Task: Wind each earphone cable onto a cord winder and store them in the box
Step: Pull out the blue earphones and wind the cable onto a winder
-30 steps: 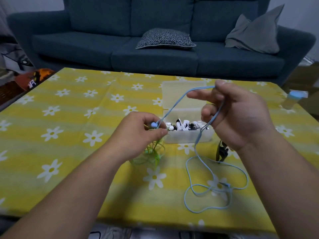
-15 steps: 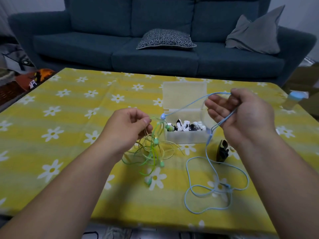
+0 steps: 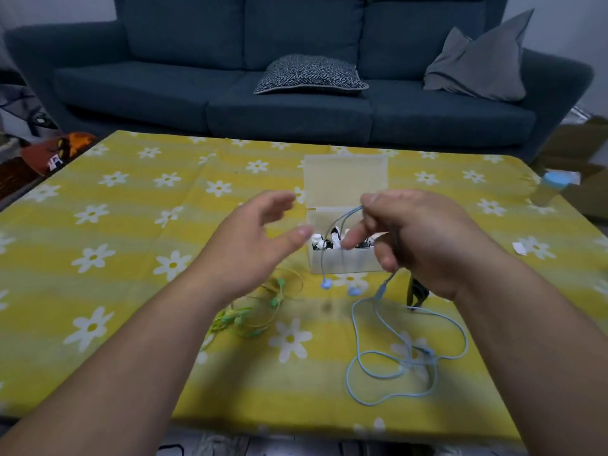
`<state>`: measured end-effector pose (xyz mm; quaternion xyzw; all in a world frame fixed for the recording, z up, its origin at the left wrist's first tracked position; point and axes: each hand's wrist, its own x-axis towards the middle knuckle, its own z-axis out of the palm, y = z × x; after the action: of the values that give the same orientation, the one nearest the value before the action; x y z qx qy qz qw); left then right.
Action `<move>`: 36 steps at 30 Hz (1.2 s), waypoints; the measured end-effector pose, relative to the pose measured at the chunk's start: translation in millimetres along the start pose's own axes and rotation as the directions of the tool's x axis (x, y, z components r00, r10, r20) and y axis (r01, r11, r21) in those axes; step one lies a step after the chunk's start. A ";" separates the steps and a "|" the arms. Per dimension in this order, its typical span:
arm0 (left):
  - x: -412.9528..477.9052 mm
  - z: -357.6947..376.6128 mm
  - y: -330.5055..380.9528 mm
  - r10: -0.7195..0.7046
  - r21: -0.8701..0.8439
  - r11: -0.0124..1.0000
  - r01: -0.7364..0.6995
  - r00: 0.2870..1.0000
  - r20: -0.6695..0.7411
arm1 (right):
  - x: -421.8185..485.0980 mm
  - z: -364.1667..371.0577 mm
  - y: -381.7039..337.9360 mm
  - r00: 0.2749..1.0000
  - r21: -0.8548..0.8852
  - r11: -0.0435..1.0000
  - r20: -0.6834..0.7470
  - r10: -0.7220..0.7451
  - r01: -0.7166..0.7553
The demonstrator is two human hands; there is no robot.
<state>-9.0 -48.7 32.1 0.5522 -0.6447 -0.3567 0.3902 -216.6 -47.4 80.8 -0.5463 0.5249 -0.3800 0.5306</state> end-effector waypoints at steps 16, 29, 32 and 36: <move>16.4 15.9 8.8 -0.248 -0.317 0.939 0.133 0.900 -0.359 | -29.6 -78.6 30.8 0.922 -0.155 0.979 0.345 0.177 -0.130; 19.4 78.9 4.1 -0.284 0.380 0.902 0.206 0.945 0.163 | -33.8 -175.2 77.2 0.814 0.018 0.993 -0.570 0.109 -0.121; 18.2 90.2 6.9 -0.292 0.453 0.876 0.168 0.931 0.219 | -25.8 -175.1 99.0 0.876 -0.213 0.942 -0.463 0.138 -0.261; 16.5 103.1 12.8 -0.281 0.486 0.867 0.113 0.916 0.288 | -9.6 -161.2 124.3 0.879 -0.387 0.854 -0.451 0.154 -0.348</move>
<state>-108.5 -60.3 -0.2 0.6201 -0.7087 -0.3245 0.0886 -396.1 -52.9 -15.6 -0.4898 0.7655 -0.2759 0.3130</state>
